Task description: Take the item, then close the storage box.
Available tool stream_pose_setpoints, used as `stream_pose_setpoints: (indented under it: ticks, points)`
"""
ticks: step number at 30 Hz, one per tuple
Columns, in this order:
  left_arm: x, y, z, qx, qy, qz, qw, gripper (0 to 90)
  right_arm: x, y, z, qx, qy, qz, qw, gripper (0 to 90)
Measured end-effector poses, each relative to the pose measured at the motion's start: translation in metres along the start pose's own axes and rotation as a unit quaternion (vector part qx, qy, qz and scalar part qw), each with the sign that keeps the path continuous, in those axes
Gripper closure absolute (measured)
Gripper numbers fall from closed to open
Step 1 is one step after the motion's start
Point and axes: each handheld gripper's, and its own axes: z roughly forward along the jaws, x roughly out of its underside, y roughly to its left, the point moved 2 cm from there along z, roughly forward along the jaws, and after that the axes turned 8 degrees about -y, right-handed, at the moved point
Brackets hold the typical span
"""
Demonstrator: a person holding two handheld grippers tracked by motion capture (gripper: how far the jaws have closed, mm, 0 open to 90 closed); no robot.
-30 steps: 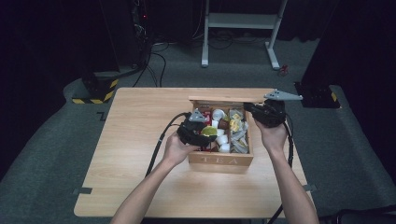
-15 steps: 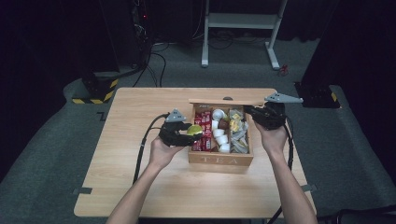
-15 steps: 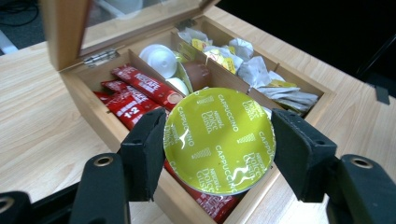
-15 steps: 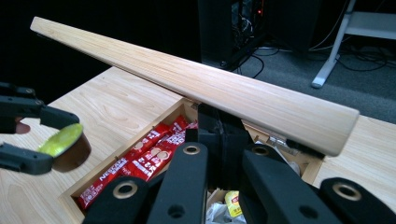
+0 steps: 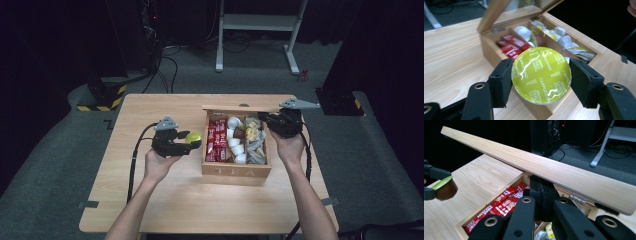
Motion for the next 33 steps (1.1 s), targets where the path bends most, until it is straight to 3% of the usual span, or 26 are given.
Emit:
stream_pose_setpoints:
  ticks: [5,13,27,33]
  points:
    - [0.001,0.008,-0.010,-0.014,-0.005,-0.008,0.9999,38.6,0.002,0.002,0.001,0.005,0.004,-0.012,0.9999,90.0]
    - [-0.001,0.016,-0.018,-0.027,-0.016,-0.016,0.9994,38.6,0.005,0.003,0.000,0.005,0.001,-0.009,1.0000,90.0]
    - [0.013,0.030,-0.026,-0.064,-0.002,-0.011,0.9979,38.6,0.008,0.004,0.000,0.003,0.001,-0.004,1.0000,90.0]
    - [0.025,0.041,-0.032,-0.084,-0.004,-0.025,0.9961,38.6,0.009,0.004,-0.001,0.003,0.002,-0.005,1.0000,90.0]
